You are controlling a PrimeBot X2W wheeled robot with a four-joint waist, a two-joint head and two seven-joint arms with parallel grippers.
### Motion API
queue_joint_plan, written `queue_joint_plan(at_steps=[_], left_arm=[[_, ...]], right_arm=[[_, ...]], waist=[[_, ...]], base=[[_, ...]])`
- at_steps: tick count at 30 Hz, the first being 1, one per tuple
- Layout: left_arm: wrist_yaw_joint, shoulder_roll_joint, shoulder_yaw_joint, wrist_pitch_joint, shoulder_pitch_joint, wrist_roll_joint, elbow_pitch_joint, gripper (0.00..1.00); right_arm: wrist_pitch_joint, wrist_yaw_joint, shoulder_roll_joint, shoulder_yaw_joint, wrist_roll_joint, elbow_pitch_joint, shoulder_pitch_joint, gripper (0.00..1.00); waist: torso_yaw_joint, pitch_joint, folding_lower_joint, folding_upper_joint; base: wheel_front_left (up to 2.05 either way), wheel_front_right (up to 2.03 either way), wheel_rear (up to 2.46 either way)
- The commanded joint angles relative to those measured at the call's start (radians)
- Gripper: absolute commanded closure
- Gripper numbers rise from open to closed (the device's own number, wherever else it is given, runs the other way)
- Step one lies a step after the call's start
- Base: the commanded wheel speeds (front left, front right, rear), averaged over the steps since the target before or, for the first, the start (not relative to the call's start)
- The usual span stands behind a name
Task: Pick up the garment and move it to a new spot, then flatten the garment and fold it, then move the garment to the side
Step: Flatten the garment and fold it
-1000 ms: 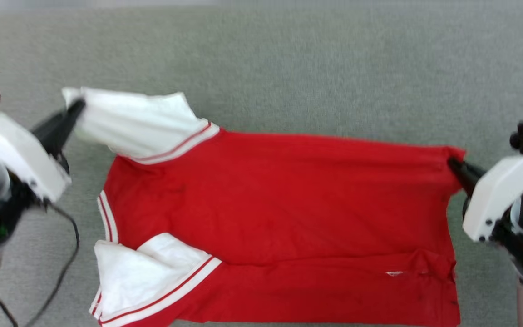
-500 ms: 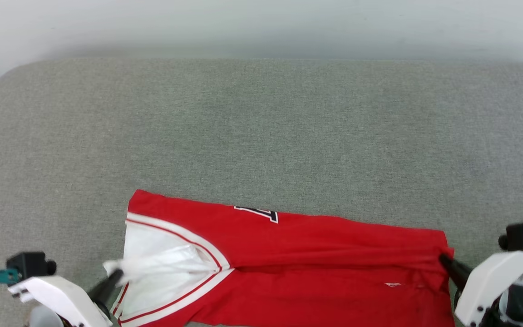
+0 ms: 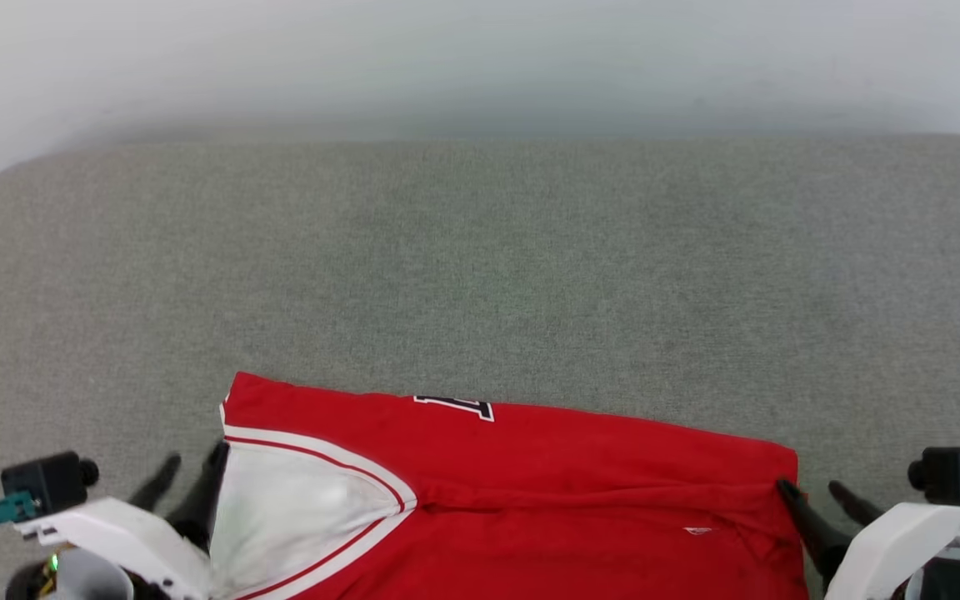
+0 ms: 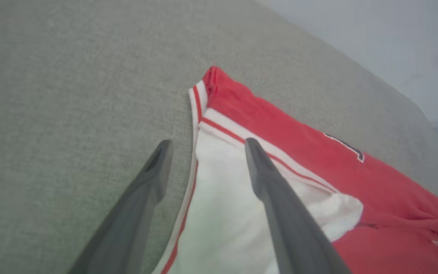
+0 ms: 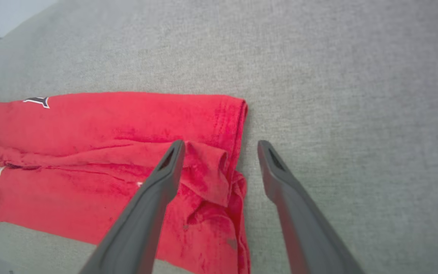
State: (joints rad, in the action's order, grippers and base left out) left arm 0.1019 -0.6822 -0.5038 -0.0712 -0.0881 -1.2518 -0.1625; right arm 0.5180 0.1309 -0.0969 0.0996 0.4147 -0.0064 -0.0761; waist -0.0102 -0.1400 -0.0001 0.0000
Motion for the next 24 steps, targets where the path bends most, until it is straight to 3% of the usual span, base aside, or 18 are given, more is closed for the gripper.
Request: queue_joint_plan(at_steps=[1, 7, 14, 19, 24], left_arm=[[0.015, 0.002, 0.01, -0.061, -0.027, 0.048, 0.028, 0.0], [0.084, 0.019, 0.007, -0.164, -0.049, 0.191, 0.116, 0.0], [0.169, 0.07, 0.027, -0.193, -0.073, 0.391, 0.227, 0.0], [0.193, 0.119, 0.056, -0.195, -0.081, 0.504, 0.299, 0.0], [0.181, 0.16, 0.076, -0.193, -0.069, 0.602, 0.345, 0.0]], right_arm=[[-0.001, 0.0, -0.012, 0.003, 0.009, -0.041, 0.002, 0.0], [0.116, 0.0, -0.04, 0.074, 0.003, -0.143, 0.027, 0.0], [0.291, 0.0, -0.067, 0.156, -0.017, -0.139, 0.045, 0.0], [0.346, 0.0, -0.043, 0.171, -0.028, -0.121, 0.049, 0.0], [0.379, 0.0, -0.002, 0.167, -0.039, -0.083, 0.034, 0.0]], waist=[[0.005, 0.025, 0.0001, 0.0], [0.002, 0.071, 0.0001, 0.0], [-0.051, 0.079, 0.0001, 0.0], [-0.096, 0.047, 0.0001, 0.0], [-0.143, -0.001, 0.0001, 0.0]], base=[[0.0, 0.0, 0.0], [0.0, 0.0, 0.0], [0.0, 0.0, 0.0], [0.0, 0.0, 0.0], [0.0, 0.0, 0.0]])
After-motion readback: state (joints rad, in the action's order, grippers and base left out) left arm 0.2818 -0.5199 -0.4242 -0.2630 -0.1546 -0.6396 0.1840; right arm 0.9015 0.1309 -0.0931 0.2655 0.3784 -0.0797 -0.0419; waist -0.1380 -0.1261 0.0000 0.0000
